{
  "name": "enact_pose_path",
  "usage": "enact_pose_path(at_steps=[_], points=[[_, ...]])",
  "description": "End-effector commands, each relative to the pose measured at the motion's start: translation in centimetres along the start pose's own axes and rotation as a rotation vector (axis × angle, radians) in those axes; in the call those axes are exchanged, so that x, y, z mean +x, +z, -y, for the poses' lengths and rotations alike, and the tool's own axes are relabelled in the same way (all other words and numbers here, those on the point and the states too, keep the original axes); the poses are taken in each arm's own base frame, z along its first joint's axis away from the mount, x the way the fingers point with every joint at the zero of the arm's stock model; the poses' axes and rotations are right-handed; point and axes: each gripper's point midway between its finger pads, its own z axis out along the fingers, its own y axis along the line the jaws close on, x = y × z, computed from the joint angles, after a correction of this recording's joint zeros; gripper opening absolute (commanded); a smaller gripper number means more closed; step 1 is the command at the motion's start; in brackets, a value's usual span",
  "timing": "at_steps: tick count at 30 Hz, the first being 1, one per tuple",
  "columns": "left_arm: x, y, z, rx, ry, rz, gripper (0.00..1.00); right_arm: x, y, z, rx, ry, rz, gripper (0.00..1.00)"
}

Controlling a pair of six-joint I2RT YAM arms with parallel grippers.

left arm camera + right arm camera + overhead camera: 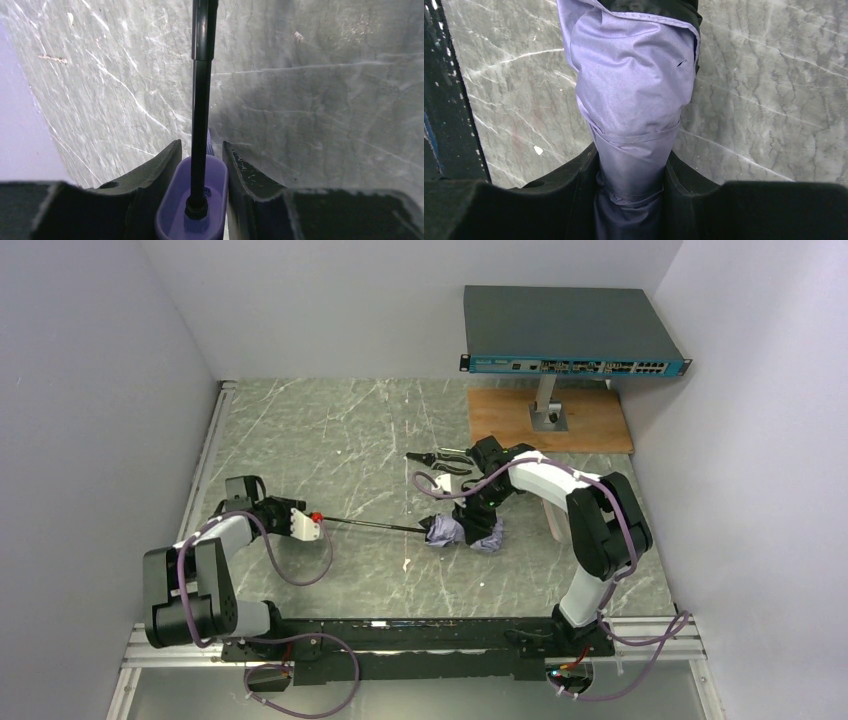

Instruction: Open the umbrella

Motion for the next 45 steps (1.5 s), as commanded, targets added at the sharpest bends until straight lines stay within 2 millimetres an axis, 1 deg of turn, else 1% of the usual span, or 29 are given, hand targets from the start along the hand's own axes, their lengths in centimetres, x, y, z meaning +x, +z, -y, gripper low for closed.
enact_pose_path(at_steps=[1, 3, 4, 6, 7, 9, 11, 13, 14, 15, 17, 20, 23, 25, 27, 30, 32, 33, 34, 35, 37, 39, 42, 43, 45], points=[[6.5, -2.1, -0.9, 0.002, -0.006, -0.249, 0.18, 6.4, -2.4, -4.5, -0.12, 0.076, -0.21, 0.0], [6.5, -1.9, -1.2, -0.002, -0.011, -0.241, 0.14, 6.2, -2.4, -4.6, -0.124, 0.084, -0.202, 0.0], [6.3, -1.9, -1.3, -0.005, -0.01, -0.229, 0.14, 5.8, -2.4, -4.6, -0.123, 0.089, -0.187, 0.0], [5.1, -1.9, -1.3, 0.005, -0.007, -0.178, 0.19, 4.6, -2.5, -4.2, -0.119, 0.112, -0.145, 0.0], [4.1, -1.9, -1.3, 0.014, -0.018, -0.139, 0.24, 3.7, -2.5, -3.9, -0.118, 0.123, -0.118, 0.0], [1.7, -2.1, -2.1, 0.022, -0.065, -0.048, 0.39, 1.9, -2.5, -3.1, -0.108, 0.158, -0.062, 0.0], [-1.5, -2.5, -2.8, 0.042, -0.144, 0.071, 0.57, -0.2, -2.6, -2.0, -0.092, 0.187, -0.001, 0.0], [-4.3, -3.1, -4.2, 0.043, -0.206, 0.178, 0.74, -2.6, -2.8, -1.1, -0.092, 0.218, 0.074, 0.0], [-5.6, -3.5, -5.0, 0.035, -0.231, 0.225, 0.79, -3.7, -3.0, -0.7, -0.091, 0.234, 0.111, 0.0], [-6.9, -4.0, -5.8, 0.022, -0.26, 0.272, 0.82, -5.1, -3.3, -0.2, -0.092, 0.247, 0.157, 0.0], [-9.3, -5.2, -7.5, -0.011, -0.31, 0.346, 0.84, -6.7, -3.3, 0.5, -0.094, 0.286, 0.207, 0.0], [-12.0, -7.4, -10.3, -0.065, -0.378, 0.441, 0.86, -8.5, -3.4, 1.4, -0.109, 0.327, 0.261, 0.0], [-13.5, -9.8, -13.5, -0.125, -0.525, 0.501, 0.87, -10.3, -3.7, 2.1, -0.122, 0.365, 0.321, 0.0], [-14.3, -11.2, -15.2, -0.15, -0.631, 0.541, 0.86, -12.4, -4.7, 2.5, -0.129, 0.381, 0.392, 0.0], [-15.2, -12.6, -16.4, -0.176, -0.742, 0.587, 0.84, -14.5, -5.9, 2.9, -0.13, 0.392, 0.47, 0.0], [-17.0, -14.0, -16.5, -0.167, -0.853, 0.672, 0.8, -17.9, -8.1, 3.4, -0.122, 0.386, 0.584, 0.0], [-17.6, -14.5, -16.4, -0.167, -0.944, 0.71, 0.74, -19.7, -9.2, 3.3, -0.124, 0.369, 0.638, 0.0], [-17.8, -14.6, -16.3, -0.159, -1.0, 0.722, 0.73, -20.9, -9.9, 3.4, -0.117, 0.343, 0.678, 0.0], [-18.0, -14.6, -16.2, -0.15, -1.057, 0.736, 0.73, -21.6, -10.3, 3.1, -0.124, 0.341, 0.699, 0.0], [-18.4, -14.7, -16.1, -0.123, -1.142, 0.764, 0.73, -22.8, -11.0, 3.0, -0.126, 0.323, 0.739, 0.0], [-19.2, -14.9, -16.0, -0.085, -1.233, 0.812, 0.77, -24.7, -12.1, 2.8, -0.135, 0.3, 0.782, 0.0], [-19.9, -15.2, -16.4, -0.072, -1.273, 0.869, 0.86, -26.6, -13.2, 2.5, -0.171, 0.294, 0.822, 0.0], [-21.1, -15.7, -17.3, -0.038, -1.329, 0.944, 0.94, -29.0, -14.9, 1.8, -0.218, 0.265, 0.884, 0.0], [-21.6, -15.8, -17.5, -0.02, -1.34, 0.968, 0.97, -29.7, -15.2, 1.5, -0.229, 0.25, 0.898, 0.0], [-22.4, -16.1, -18.0, 0.006, -1.361, 1.013, 0.98, -30.7, -15.3, 0.6, -0.236, 0.215, 0.904, 0.0]])
